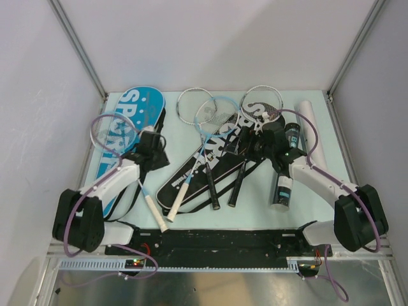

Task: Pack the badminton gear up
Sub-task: Adjust the racket at the center of the board, then pick up the racket from the center of the board.

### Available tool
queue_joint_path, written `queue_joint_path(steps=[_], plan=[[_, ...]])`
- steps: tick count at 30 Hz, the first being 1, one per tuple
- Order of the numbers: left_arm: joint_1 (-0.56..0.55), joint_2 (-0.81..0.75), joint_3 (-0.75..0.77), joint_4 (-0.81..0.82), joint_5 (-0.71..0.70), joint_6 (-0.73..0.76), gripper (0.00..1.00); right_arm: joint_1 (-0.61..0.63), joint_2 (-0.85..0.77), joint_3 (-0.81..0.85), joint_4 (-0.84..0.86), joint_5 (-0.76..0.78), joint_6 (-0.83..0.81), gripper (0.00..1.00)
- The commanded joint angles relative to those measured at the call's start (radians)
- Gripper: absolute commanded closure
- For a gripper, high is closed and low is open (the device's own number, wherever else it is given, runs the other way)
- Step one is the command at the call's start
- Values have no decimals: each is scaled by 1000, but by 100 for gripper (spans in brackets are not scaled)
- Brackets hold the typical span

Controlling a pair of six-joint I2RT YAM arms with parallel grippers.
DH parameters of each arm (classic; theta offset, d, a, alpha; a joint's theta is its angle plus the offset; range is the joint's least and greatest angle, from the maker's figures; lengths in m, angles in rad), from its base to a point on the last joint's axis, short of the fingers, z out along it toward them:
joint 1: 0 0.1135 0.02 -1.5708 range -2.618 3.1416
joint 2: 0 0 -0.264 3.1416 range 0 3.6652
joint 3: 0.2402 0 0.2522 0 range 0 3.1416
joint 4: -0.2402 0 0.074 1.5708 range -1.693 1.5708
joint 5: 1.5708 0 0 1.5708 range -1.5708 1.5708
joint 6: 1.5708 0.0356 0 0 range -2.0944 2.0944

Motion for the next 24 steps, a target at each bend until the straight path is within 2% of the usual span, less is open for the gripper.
queue_joint_path(steps=[1, 4, 10, 15, 18, 24], plan=[[111, -102, -90, 2, -217, -186, 55, 0, -59, 4, 5, 19, -33, 8], [177, -101, -113, -45, -280, -248, 58, -3, -71, 4, -9, 25, -47, 8], [224, -71, -130, -130, -426, -328, 57, -15, -73, 4, -15, 23, -63, 8], [265, 15, -128, -127, -380, -375, 59, -19, -67, 4, -8, 15, -63, 8], [280, 61, -127, -117, -339, -393, 69, -20, -67, 4, -11, 28, -64, 8], [306, 85, -118, -96, -294, -389, 73, -20, -86, 4, -19, 38, -76, 9]])
